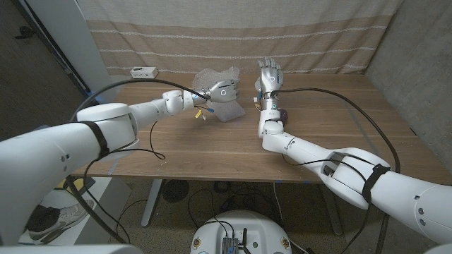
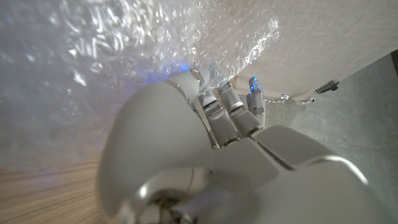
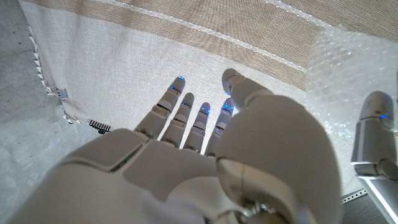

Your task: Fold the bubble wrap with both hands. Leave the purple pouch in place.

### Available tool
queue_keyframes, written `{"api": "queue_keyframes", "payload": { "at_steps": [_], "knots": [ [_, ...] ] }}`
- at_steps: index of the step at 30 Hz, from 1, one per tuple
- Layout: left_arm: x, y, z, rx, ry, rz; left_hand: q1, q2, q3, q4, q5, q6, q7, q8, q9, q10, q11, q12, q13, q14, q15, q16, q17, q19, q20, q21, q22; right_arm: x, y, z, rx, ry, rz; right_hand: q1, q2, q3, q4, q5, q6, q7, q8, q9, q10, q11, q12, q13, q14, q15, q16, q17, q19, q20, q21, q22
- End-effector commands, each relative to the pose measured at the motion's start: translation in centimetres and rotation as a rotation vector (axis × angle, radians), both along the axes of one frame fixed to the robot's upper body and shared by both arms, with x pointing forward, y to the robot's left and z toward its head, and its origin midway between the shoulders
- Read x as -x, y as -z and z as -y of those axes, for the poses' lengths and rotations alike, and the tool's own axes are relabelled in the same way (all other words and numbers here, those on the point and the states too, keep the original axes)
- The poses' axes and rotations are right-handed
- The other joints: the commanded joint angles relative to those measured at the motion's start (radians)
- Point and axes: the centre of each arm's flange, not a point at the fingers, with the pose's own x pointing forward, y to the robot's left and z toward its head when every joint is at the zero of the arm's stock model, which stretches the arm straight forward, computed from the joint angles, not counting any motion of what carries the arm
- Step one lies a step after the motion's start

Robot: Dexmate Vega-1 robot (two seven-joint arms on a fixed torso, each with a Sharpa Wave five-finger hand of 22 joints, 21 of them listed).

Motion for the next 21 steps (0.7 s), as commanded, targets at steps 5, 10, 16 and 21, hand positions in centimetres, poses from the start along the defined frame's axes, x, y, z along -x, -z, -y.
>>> {"api": "queue_keyframes", "payload": {
  "at_steps": [5,10,16,21],
  "knots": [
    [-1.2,1.1,3.0,0.087,-0.028,-0.168,-0.011,0.005,-0.006,0.004,-0.008,-0.024,0.005,-0.016,0.006,-0.008,0.001,-0.014,0.005,0.01,-0.115,-0.005,0.005,-0.003,-0.126,0.012,0.0,1.4,-2.9,-1.4,0.031,-0.034,0.117,-0.022,-0.008,-0.008,0.003,-0.002,0.014,0.003,0.002,0.001,0.014,0.0,0.011,0.0,0.017,-0.141,0.007,0.003,0.012,0.007,0.005,0.003],
    [-1.3,1.6,3.7,0.058,-0.051,-0.159,-0.032,0.0,-0.027,0.005,-0.031,-0.151,-0.006,-0.085,0.006,-0.08,0.002,-0.068,0.003,-0.025,-0.115,-0.031,0.004,-0.019,-0.119,0.037,-0.004,1.9,-2.9,-1.7,0.045,-0.042,0.138,-0.028,-0.01,-0.01,0.003,-0.002,0.012,0.002,0.0,0.001,0.016,0.001,0.01,0.0,0.02,-0.141,0.008,0.003,0.011,0.009,0.004,0.003],
    [-1.9,2.5,4.2,0.041,-0.118,-0.125,-0.135,-0.007,-0.073,0.028,-0.063,-0.402,-0.033,-0.111,-0.006,-0.294,0.008,-0.159,-0.01,-0.19,-0.111,-0.071,0.001,-0.097,-0.078,0.024,-0.013,2.4,-2.7,-1.9,0.067,-0.046,0.148,-0.031,-0.011,-0.01,0.002,-0.001,0.013,0.001,0.0,0.0,0.016,-0.001,0.01,0.0,0.021,-0.143,0.007,0.003,0.01,0.01,0.003,0.003],
    [-2.0,2.7,4.5,0.058,-0.132,-0.103,-0.346,-0.032,-0.129,0.074,-0.1,-0.579,-0.049,-0.105,-0.017,-0.496,0.024,-0.159,-0.024,-0.385,-0.093,-0.07,-0.001,-0.157,-0.031,-0.036,-0.015,2.8,-2.8,-1.9,0.07,-0.047,0.154,-0.033,-0.012,-0.01,0.002,0.0,0.012,-0.002,-0.001,0.0,0.017,-0.003,0.009,0.0,0.022,-0.145,0.006,0.003,0.008,0.011,0.001,0.003]
  ]
}}
